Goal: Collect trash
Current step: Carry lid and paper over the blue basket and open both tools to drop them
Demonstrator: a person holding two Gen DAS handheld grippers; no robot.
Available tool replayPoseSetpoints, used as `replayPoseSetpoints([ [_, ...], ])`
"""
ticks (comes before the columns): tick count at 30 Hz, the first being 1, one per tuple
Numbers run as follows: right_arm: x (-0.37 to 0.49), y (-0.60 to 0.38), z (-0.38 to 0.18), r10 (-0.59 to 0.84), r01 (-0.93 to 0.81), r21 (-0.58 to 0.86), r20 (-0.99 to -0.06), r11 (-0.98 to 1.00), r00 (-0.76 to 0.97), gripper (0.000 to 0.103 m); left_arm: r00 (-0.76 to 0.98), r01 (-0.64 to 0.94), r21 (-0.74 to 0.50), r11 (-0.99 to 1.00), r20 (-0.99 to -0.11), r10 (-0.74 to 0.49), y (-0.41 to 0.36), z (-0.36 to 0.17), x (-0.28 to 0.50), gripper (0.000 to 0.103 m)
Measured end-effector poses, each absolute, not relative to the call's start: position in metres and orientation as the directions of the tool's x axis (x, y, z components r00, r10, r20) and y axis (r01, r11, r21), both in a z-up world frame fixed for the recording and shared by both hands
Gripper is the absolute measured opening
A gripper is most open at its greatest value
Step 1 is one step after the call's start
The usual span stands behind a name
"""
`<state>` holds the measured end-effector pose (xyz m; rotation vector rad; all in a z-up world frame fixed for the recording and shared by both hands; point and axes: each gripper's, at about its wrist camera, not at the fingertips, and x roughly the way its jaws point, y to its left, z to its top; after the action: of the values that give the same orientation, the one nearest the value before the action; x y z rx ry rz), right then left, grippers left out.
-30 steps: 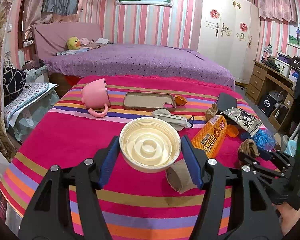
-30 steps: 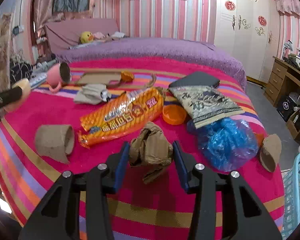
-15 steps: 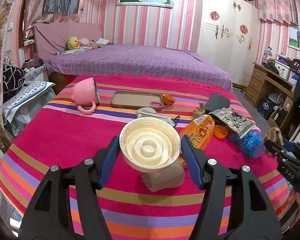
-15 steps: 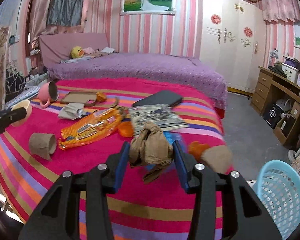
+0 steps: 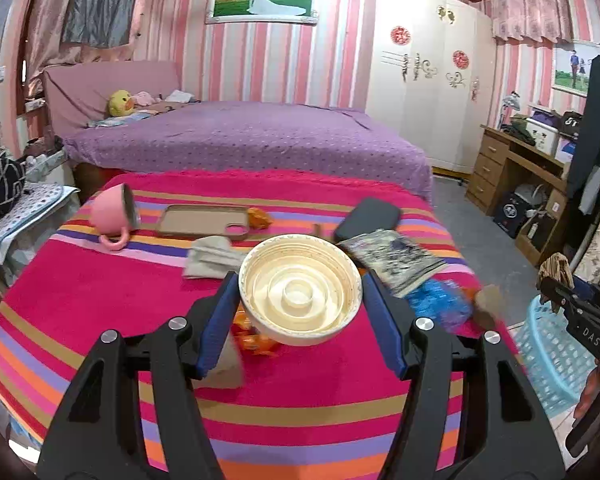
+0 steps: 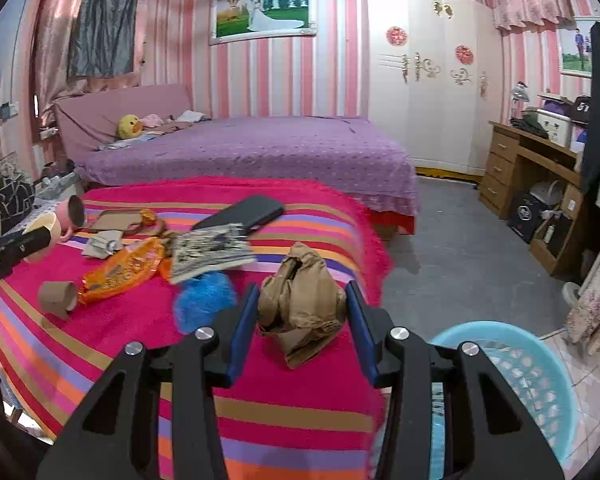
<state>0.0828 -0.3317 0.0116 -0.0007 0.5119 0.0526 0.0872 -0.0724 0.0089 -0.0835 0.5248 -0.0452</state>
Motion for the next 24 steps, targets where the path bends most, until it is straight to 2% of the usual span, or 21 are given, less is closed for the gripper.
replayPoseSetpoints([
  [6,0.067,-0.365,0.014,-0.006,0.002,-0.008,-0.497,1.000,0.868,0.044,0.865,0.068,-0.070,0.995,-0.493,-0.093,-0.100,0.011,0.079,0.061],
  [13,0.060,-0.404,0.011,-0.039,0.069,0.041,-0.502,0.997,0.864,0.044,0.860,0.113,-0.067,0.991,-0.492,-0.132,-0.128,0.019,0.080,0.061],
  [24,0.048,-0.495,-0.017,-0.165,0.197,-0.005,-0.564,0.980,0.809,0.044,0.803,0.275,-0.057,0.960,-0.535,-0.262,-0.244,-0.008,0.099,0.061],
])
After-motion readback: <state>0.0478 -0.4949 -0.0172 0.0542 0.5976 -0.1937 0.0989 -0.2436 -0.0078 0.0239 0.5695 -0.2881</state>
